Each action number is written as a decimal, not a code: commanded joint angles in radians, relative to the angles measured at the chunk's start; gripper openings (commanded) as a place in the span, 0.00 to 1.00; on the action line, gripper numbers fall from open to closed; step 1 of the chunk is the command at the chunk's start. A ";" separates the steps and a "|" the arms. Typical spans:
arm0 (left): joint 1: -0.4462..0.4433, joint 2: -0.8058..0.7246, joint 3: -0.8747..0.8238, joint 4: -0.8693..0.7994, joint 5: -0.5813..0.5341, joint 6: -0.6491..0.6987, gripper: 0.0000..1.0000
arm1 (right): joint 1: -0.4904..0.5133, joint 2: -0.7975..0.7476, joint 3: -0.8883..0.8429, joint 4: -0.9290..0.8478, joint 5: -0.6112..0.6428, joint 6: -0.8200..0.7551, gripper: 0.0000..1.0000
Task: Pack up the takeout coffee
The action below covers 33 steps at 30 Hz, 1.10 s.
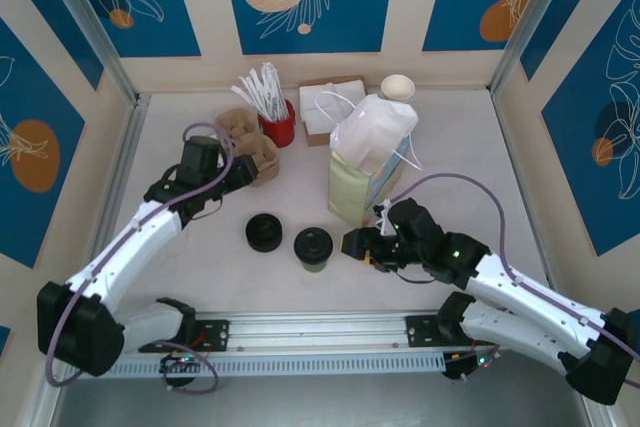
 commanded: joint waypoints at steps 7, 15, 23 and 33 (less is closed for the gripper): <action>0.115 0.169 0.102 0.100 0.104 -0.034 0.66 | -0.120 -0.127 0.044 -0.154 -0.063 -0.094 0.60; 0.134 0.264 0.115 0.138 0.097 -0.046 0.63 | -0.215 -0.168 0.039 -0.190 -0.142 -0.130 0.60; 0.137 0.320 0.125 0.172 0.111 -0.050 0.53 | -0.264 -0.179 0.036 -0.201 -0.189 -0.141 0.60; 0.138 0.344 0.128 0.183 0.118 -0.055 0.41 | -0.298 -0.185 0.015 -0.196 -0.224 -0.140 0.60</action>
